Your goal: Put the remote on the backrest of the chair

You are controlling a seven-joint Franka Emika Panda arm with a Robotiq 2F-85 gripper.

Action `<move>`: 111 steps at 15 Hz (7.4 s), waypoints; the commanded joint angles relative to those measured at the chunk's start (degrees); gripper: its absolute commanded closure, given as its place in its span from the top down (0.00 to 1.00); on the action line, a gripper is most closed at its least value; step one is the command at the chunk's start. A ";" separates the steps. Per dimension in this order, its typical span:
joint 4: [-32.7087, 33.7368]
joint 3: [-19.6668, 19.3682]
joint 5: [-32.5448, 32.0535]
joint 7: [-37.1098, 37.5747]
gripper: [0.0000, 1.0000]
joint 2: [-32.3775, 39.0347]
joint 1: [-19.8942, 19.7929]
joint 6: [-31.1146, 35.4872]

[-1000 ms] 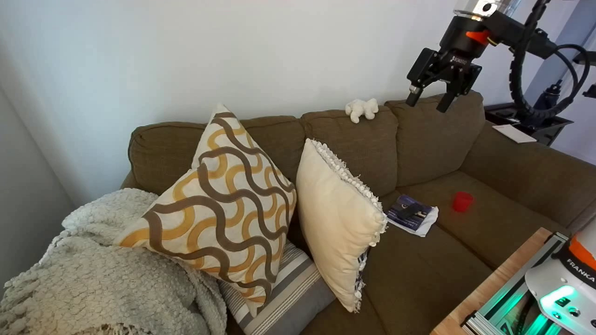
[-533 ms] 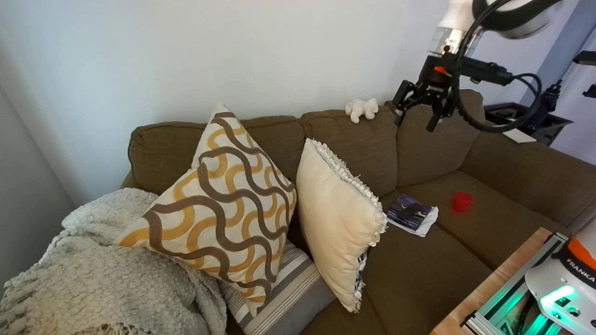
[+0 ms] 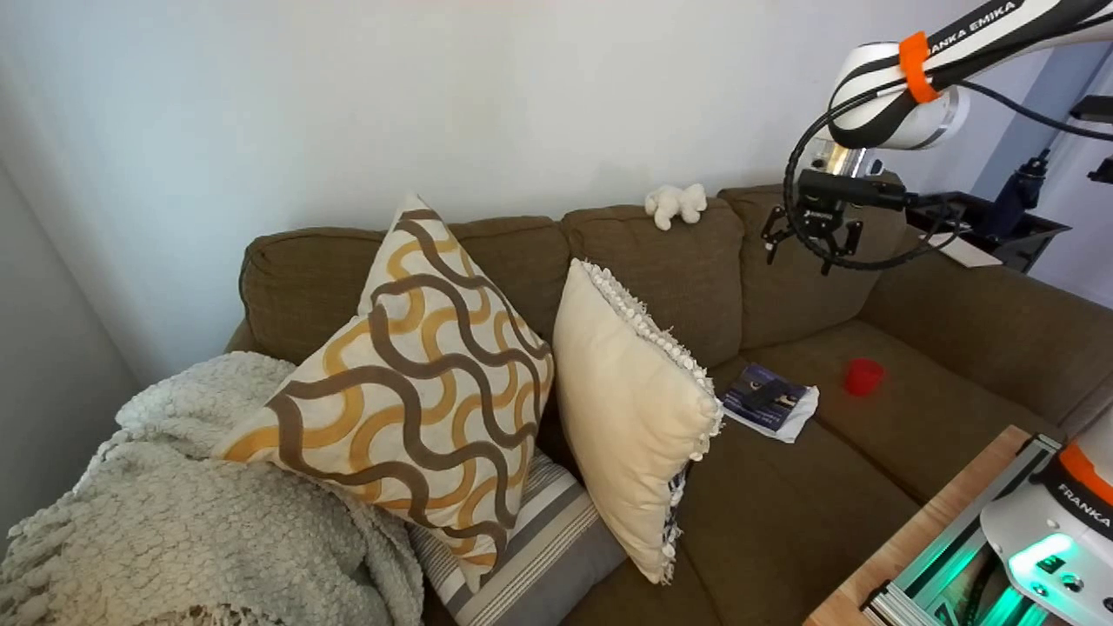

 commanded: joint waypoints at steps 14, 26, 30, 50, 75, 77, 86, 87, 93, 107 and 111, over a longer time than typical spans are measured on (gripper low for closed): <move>8.06 -10.30 5.91 3.02 1.00 15.36 -1.63 -5.48; 23.04 -11.33 13.39 19.80 1.00 44.76 0.64 4.85; 25.68 -11.33 14.60 21.96 1.00 48.08 0.52 6.06; 27.46 -14.28 19.69 13.57 1.00 58.28 -0.29 24.82; 47.49 -14.32 15.32 12.01 0.94 81.53 0.86 33.04; 47.41 -14.24 15.48 11.50 0.66 81.62 0.68 33.49; 32.76 -11.03 16.26 3.36 0.26 68.14 -1.32 39.95; 28.88 -8.77 16.02 -0.91 0.26 63.97 -3.36 40.74; 13.00 -1.55 16.18 -19.33 0.26 45.64 -6.64 40.17; -8.37 -5.94 16.19 -18.52 0.51 19.56 0.75 40.49; -3.09 4.67 29.34 -20.60 0.26 25.41 -3.67 43.07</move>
